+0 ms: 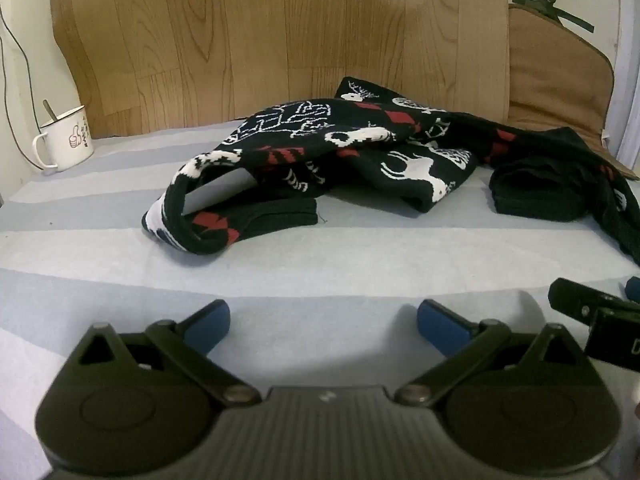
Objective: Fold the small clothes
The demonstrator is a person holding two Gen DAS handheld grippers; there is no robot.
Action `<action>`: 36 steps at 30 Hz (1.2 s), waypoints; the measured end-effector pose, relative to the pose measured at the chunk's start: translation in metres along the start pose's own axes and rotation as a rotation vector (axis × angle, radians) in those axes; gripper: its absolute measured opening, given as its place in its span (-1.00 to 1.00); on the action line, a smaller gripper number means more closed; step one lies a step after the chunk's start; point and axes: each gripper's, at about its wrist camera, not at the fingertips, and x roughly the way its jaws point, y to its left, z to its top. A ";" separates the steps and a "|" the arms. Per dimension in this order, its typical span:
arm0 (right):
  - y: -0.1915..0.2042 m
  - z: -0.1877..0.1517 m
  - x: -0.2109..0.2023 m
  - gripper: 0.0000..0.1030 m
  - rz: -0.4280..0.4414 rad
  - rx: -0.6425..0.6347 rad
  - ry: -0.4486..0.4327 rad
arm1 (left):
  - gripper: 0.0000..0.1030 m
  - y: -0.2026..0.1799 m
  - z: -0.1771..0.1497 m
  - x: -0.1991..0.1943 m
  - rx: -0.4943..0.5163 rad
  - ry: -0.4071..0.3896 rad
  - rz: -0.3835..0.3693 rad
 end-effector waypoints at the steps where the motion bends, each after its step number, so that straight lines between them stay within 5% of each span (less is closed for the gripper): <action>1: 0.000 0.000 0.000 1.00 0.000 0.000 0.000 | 1.00 0.000 0.000 0.000 0.000 0.000 0.000; 10: 0.000 0.000 0.000 1.00 -0.001 -0.009 0.000 | 1.00 0.001 0.001 -0.001 0.005 0.001 -0.008; 14: -0.002 0.006 -0.008 0.96 0.093 -0.065 -0.037 | 1.00 0.019 0.002 -0.010 -0.025 -0.002 -0.049; 17: 0.014 0.027 -0.023 0.31 0.143 -0.268 -0.149 | 1.00 0.052 -0.004 -0.028 -0.071 -0.102 -0.016; 19: 0.036 0.040 -0.029 -0.12 0.161 -0.436 -0.233 | 1.00 0.074 -0.007 -0.033 -0.108 -0.161 0.073; 21: 0.061 0.048 -0.024 -0.35 0.194 -0.598 -0.271 | 1.00 0.095 -0.007 -0.034 -0.189 -0.187 0.135; 24: 0.101 0.048 -0.006 -0.37 0.269 -0.824 -0.278 | 1.00 0.122 -0.006 -0.033 -0.343 -0.211 0.123; 30: 0.162 0.046 0.036 -0.38 0.348 -1.052 -0.242 | 1.00 0.131 -0.003 -0.029 -0.393 -0.224 0.093; 32: 0.172 0.051 0.042 -0.48 0.372 -1.064 -0.226 | 1.00 0.130 -0.002 -0.029 -0.387 -0.238 0.096; 33: 0.177 0.056 0.044 -0.77 0.384 -1.058 -0.202 | 1.00 0.131 -0.009 -0.035 -0.381 -0.248 0.097; 36: 0.176 0.068 0.039 -0.84 0.388 -1.012 -0.212 | 1.00 0.129 -0.012 -0.039 -0.372 -0.257 0.098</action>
